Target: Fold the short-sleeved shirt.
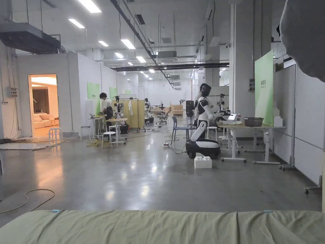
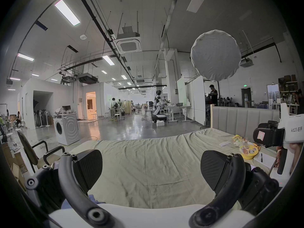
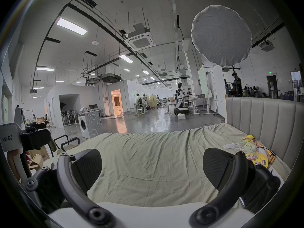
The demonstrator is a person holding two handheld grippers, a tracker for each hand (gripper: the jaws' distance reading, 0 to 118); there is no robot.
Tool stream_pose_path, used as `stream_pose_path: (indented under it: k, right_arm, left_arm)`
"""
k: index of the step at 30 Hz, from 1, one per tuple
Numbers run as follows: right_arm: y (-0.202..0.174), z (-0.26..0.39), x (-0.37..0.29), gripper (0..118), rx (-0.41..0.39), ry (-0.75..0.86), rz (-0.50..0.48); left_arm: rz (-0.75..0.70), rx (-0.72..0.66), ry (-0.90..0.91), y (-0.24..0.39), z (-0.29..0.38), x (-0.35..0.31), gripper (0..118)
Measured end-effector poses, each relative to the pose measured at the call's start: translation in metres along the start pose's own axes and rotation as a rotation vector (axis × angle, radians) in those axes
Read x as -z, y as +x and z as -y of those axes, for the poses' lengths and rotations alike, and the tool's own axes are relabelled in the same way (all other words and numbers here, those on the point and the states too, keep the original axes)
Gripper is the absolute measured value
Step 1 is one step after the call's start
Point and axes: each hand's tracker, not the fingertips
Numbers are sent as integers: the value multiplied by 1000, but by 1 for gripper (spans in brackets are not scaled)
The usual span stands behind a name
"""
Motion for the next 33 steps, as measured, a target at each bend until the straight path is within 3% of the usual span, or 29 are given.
stream_pose_path:
  k: [12,14,16,19,26,29,33]
  right_arm:
    - [0,-1,1,118,11,0,0]
    - [0,-4,3,118,67,19,28]
    - [-3,-8,3,118,163,-43,136]
    - [-15,-17,9,118,178,-150,271]
    - [-21,-19,9,118,210,-164,175]
    - [-20,-20,7,118,234,-153,204]
    - [-19,-21,7,118,206,-161,222]
  left_arm:
    - [-5,-11,-7,-2,-1,1,118]
    - [-4,-15,-8,-2,-1,1,118]
    - [-2,-20,-10,-2,-1,1,118]
    - [-5,-9,-1,-2,-1,1,118]
    - [11,-12,-1,1,-1,1,118]
    - [13,-10,1,2,-2,0,118]
    - [8,-21,6,1,-2,0,118]
